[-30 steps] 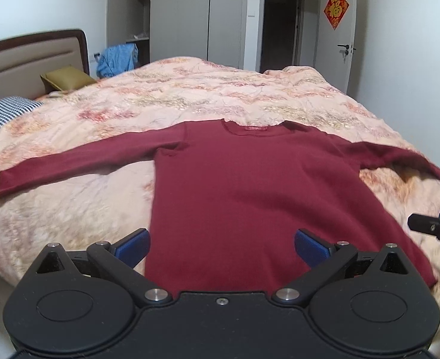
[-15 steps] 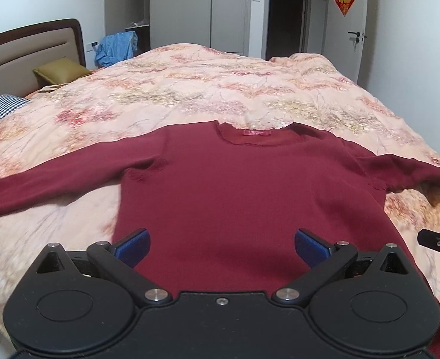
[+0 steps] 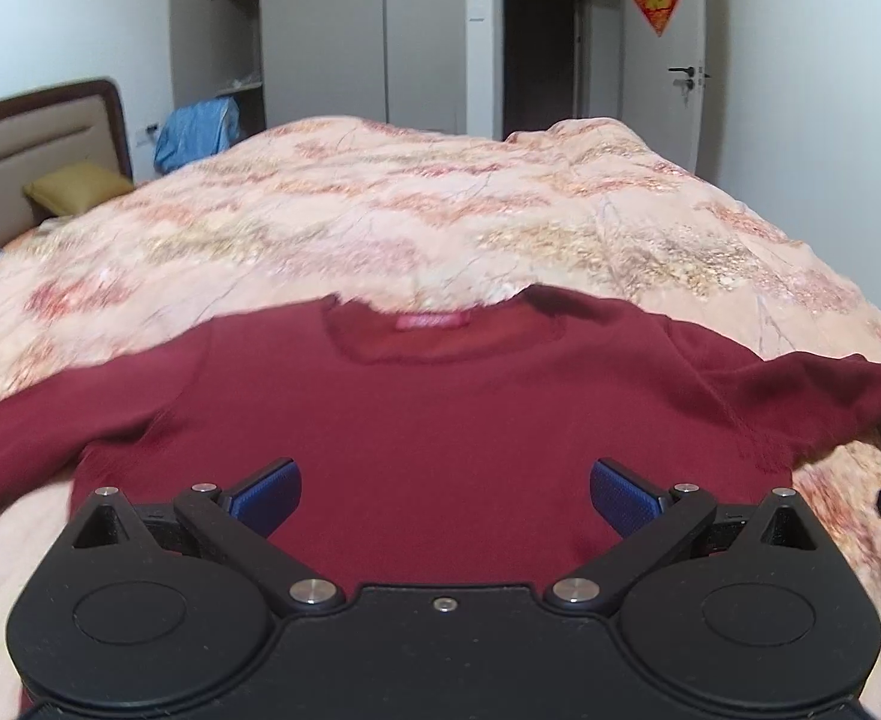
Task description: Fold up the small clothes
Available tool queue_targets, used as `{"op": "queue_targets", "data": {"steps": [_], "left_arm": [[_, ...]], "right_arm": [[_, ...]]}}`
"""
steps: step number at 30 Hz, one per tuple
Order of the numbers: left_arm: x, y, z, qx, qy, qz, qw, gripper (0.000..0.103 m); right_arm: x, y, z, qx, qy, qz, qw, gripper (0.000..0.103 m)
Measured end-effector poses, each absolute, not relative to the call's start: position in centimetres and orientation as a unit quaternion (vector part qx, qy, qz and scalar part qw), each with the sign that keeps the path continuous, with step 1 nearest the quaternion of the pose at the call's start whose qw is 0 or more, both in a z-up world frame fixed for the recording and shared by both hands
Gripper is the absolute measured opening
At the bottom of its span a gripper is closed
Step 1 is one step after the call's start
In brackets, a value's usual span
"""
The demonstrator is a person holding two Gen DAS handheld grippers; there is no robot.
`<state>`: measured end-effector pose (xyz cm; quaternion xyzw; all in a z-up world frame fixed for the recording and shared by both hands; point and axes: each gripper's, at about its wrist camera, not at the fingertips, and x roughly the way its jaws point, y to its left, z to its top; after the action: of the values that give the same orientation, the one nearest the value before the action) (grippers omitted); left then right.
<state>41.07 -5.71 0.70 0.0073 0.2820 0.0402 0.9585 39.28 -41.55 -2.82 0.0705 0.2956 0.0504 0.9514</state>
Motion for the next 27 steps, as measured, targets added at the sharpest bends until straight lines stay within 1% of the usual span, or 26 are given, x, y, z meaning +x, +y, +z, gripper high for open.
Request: {"op": "queue_targets", "data": {"steps": [7,13,16,18,27], "left_arm": [[42.9,-6.5,-1.8,0.017,0.288,0.043,0.957,0.102],[42.7,-4.4,-4.5,-0.062,0.308,0.053,0.948,0.102],[42.2,-4.0,-5.3,-0.071,0.296,0.049,0.951,0.103],[42.1,-4.2,-5.6,-0.066,0.291,0.049,0.953,0.103],[41.9,-4.2,-6.0,-0.066,0.287,0.048,0.955,0.103]], "right_arm": [[40.2,-44.3,-3.7,0.071,0.284,0.023,0.956,0.103],[38.8,-47.0,-4.2,0.079,0.273,0.028,0.958,0.103],[38.4,-48.0,-4.1,0.082,0.266,0.036,0.96,0.103],[38.3,-49.1,-4.0,0.112,0.262,0.039,0.958,0.103],[39.2,-56.1,-4.6,0.336,0.217,0.05,0.915,0.103]]}}
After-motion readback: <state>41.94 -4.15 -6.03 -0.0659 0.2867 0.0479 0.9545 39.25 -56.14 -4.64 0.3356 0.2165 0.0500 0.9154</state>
